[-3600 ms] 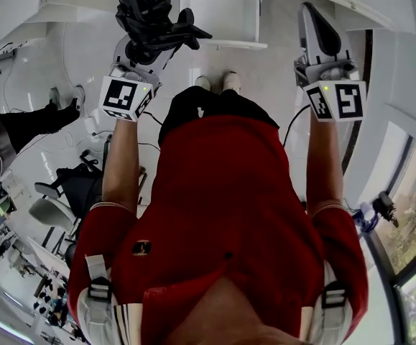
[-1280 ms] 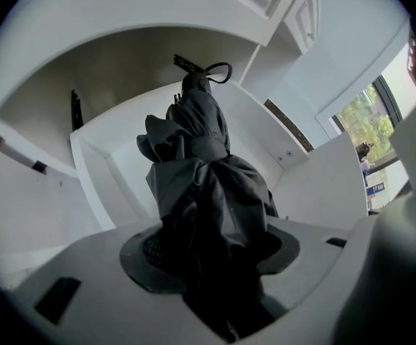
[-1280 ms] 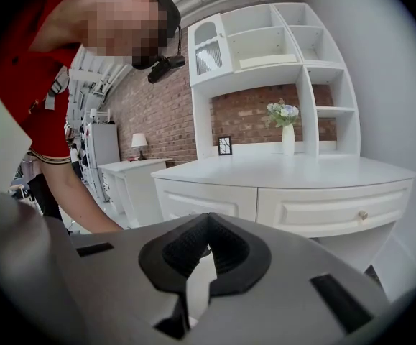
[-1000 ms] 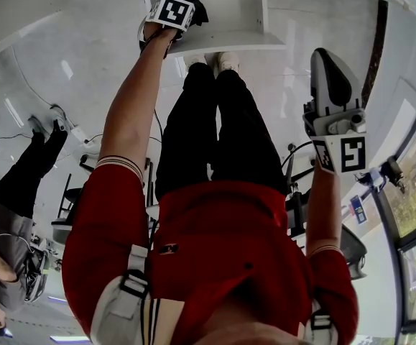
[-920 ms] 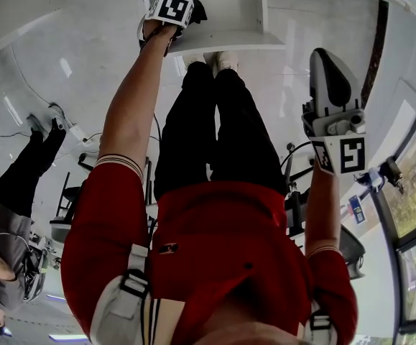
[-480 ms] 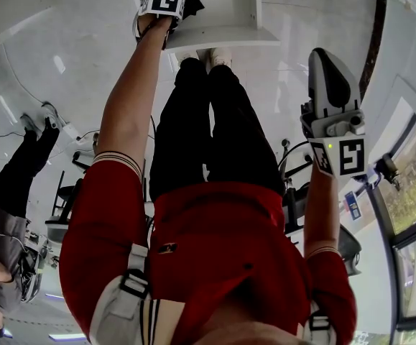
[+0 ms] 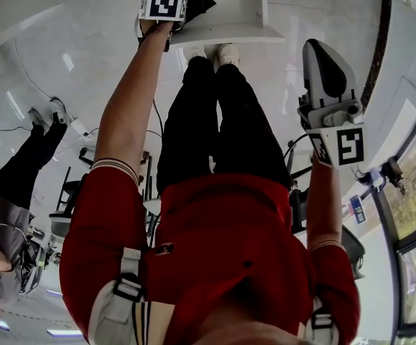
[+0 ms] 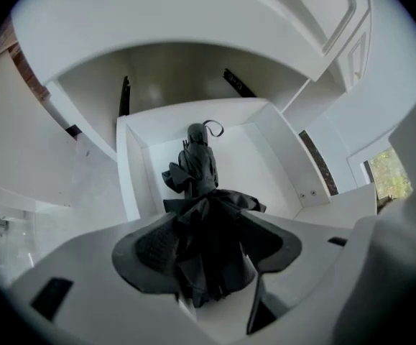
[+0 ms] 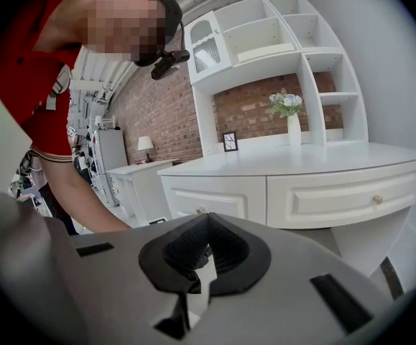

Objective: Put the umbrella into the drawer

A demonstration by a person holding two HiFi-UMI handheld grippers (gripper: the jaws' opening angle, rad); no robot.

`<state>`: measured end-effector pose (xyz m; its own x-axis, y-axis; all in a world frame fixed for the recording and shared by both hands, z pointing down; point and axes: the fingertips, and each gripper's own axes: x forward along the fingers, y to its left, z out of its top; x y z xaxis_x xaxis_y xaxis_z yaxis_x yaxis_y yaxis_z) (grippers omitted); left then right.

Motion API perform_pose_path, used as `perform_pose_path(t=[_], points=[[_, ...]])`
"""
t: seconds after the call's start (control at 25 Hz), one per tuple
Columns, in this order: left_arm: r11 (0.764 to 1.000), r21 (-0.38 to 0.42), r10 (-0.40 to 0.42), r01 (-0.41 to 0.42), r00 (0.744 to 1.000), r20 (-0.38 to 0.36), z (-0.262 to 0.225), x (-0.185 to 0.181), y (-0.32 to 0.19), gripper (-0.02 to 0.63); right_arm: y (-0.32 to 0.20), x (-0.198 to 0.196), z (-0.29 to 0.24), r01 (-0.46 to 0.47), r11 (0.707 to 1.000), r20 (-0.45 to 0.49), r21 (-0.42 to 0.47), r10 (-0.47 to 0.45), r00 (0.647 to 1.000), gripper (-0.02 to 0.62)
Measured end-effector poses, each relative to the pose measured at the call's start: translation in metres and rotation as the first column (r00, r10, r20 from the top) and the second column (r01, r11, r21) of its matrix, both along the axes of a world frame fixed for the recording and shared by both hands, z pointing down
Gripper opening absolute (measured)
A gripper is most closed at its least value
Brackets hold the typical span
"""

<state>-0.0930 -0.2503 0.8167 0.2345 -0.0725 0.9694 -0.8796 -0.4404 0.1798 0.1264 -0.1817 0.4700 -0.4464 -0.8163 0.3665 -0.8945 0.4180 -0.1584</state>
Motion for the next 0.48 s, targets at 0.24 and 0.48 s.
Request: perform_pose_path(t=[0.24,0.48], points=[[0.992,0.13,0.021,-0.009,0.996,-0.088,-0.072,0.007,-0.01,0.256,-0.004,-0.016,-0.014,0.014,1.0,0.032,0.019,-0.015,0.999,-0.002],[0.941,0.337,0.074,0.016,0.965,-0.253,-0.179,0.022,-0.015,0.244,-0.014,-0.027,-0.042,0.026,0.998,0.055,0.057,-0.029,0.998,-0.002]])
